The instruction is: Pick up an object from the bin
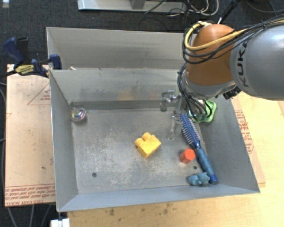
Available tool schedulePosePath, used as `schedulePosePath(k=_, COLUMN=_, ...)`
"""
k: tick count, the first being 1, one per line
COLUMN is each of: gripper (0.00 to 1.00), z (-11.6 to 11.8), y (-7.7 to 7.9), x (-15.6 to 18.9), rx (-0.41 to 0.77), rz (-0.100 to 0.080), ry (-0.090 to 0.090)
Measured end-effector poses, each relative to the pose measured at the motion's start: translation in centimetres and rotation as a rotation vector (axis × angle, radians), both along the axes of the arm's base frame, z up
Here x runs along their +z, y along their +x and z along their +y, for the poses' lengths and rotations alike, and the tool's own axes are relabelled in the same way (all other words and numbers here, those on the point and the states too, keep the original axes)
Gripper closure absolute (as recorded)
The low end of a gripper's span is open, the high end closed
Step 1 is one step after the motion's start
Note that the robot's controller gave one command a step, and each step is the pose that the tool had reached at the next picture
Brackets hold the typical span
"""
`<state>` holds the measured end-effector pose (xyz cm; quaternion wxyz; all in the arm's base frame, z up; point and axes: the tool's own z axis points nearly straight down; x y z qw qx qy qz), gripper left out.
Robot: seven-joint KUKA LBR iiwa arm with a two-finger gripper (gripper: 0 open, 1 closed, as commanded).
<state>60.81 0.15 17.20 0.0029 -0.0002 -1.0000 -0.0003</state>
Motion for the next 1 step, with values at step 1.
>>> schedulePosePath(k=1, gripper=0.0, z=1.24, y=-3.74, x=-10.68, rx=0.105, rz=0.001, ry=0.001)
